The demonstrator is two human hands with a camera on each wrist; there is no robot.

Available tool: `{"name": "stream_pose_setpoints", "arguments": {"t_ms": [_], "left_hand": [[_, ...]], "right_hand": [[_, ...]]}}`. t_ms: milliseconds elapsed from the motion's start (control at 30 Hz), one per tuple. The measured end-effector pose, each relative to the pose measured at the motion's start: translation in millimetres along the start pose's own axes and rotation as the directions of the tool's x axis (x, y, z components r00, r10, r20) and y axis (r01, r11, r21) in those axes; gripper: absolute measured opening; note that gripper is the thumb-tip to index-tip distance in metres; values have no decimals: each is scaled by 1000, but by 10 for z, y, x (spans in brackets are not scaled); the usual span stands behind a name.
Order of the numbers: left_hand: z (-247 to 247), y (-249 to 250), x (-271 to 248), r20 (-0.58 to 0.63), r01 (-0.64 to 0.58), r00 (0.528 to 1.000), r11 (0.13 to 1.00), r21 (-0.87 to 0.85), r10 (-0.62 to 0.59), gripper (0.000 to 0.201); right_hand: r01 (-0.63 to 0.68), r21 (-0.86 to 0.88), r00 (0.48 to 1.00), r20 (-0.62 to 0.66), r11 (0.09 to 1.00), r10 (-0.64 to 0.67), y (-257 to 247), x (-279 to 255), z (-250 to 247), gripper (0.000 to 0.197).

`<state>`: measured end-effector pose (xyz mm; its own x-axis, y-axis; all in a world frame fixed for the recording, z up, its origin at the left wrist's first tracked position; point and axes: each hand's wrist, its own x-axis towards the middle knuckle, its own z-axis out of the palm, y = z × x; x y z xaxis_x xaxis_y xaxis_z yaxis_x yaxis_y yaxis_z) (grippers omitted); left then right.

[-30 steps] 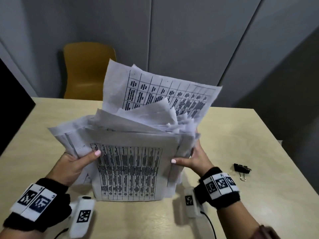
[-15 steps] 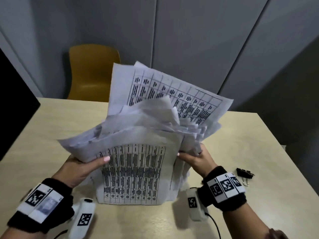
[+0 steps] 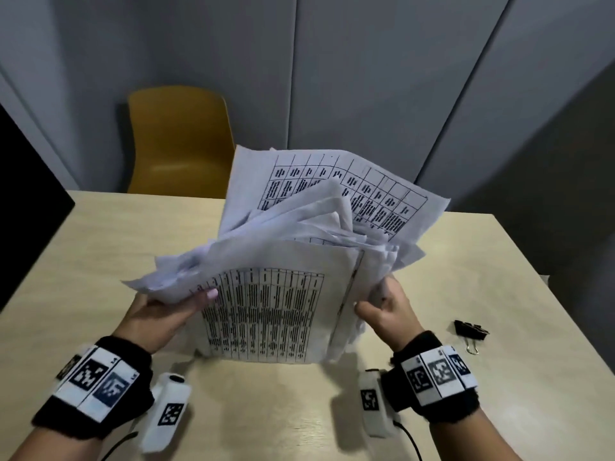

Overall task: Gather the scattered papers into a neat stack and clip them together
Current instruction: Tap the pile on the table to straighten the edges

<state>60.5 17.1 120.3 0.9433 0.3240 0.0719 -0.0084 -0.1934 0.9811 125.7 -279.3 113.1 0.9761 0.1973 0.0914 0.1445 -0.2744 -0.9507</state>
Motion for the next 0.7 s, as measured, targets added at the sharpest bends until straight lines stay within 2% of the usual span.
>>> {"name": "stream_pose_setpoints", "arguments": {"t_ms": [67, 133, 200, 267, 433, 500, 633, 700], "left_hand": [[-13, -25, 26, 5, -16, 1000, 999, 48, 16, 38], [-24, -6, 35, 10, -36, 999, 998, 53, 35, 41], [-21, -17, 39, 4, -57, 998, 998, 19, 57, 45], [-31, -24, 34, 19, -63, 998, 998, 6, 63, 51], [-74, -55, 48, 45, -60, 997, 998, 12, 59, 47], [-57, -51, 47, 47, -73, 996, 997, -9, 73, 46], [-68, -11, 19, 60, -91, 994, 994, -68, 95, 35], [-119, -24, 27, 88, -78, 992, 991, -104, 88, 60]], "right_hand": [[48, 155, 999, -18, 987, -46, 58, -5, -16, 26], [77, 234, 993, -105, 969, -53, 200, -22, -44, 45], [104, 247, 962, -271, 964, -34, 305, -67, -59, 38], [120, 241, 933, -358, 963, -27, 352, -108, -67, 25], [161, 264, 918, -393, 951, -46, 295, -66, -85, 26], [165, 280, 928, -369, 946, -52, 257, -16, -92, 26], [186, 305, 944, -317, 934, -85, 163, -1, -80, 13], [219, 326, 944, -310, 920, -115, 126, 15, -100, 21]]}}
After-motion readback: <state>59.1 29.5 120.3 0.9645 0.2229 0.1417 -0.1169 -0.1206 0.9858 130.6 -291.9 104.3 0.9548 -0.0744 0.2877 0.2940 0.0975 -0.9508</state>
